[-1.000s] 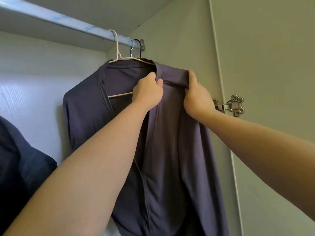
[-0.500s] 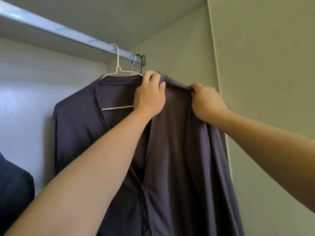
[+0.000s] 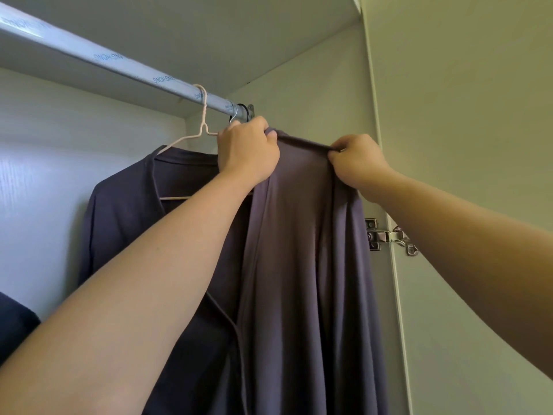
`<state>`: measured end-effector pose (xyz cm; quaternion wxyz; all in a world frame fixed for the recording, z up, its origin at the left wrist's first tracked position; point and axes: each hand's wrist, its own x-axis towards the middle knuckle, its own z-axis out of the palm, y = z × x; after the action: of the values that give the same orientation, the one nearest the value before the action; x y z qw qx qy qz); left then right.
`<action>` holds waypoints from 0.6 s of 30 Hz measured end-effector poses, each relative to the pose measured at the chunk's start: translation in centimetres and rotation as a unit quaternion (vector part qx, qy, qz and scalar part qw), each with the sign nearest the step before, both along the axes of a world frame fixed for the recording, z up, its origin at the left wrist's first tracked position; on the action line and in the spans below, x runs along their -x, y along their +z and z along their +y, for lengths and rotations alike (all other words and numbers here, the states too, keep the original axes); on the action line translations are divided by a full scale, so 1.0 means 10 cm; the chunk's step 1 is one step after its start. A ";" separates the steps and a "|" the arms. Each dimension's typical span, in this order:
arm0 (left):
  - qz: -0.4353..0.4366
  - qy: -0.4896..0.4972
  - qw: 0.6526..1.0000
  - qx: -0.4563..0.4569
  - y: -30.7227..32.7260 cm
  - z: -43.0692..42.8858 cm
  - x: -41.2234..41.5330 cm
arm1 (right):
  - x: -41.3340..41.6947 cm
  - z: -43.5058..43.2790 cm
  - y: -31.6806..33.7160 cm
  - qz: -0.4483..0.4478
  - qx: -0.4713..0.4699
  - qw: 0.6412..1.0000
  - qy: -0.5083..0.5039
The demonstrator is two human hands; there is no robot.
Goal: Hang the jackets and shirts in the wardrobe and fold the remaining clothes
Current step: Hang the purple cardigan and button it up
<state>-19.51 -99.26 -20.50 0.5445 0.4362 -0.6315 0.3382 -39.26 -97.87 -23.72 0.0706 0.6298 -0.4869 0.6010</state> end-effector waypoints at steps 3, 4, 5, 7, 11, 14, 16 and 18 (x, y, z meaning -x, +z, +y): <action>0.014 -0.031 0.999 -0.019 0.10 0.00 -0.06 | -0.03 0.00 0.10 -0.050 -0.008 0.998 0.030; 0.029 -0.047 0.998 -0.024 0.14 -0.01 -0.08 | -0.06 0.00 0.13 -0.049 -0.010 0.998 0.040; 0.046 -0.061 0.997 -0.027 0.17 -0.03 -0.11 | -0.08 0.00 0.14 -0.040 -0.012 0.998 0.052; 0.070 -0.083 0.994 -0.023 0.20 -0.05 -0.16 | -0.13 0.01 0.15 0.002 -0.012 0.998 0.065; 0.060 -0.128 0.990 -0.019 0.18 -0.05 -0.24 | -0.16 0.01 0.10 0.060 -0.001 0.996 0.058; 0.005 -0.106 0.993 -0.049 0.18 -0.07 -0.27 | -0.11 -0.01 0.02 0.034 -0.018 0.997 0.063; -0.015 -0.093 0.991 -0.093 0.19 -0.06 -0.27 | -0.08 0.00 -0.04 0.040 -0.016 0.998 0.037; -0.037 -0.093 0.986 -0.133 0.19 -0.03 -0.26 | -0.07 0.02 -0.12 0.050 0.004 0.999 0.013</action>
<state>-16.88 -99.56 -18.59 0.4868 0.4310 -0.7287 0.2152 -38.51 -97.67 -24.94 0.0896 0.6649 -0.4726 0.5714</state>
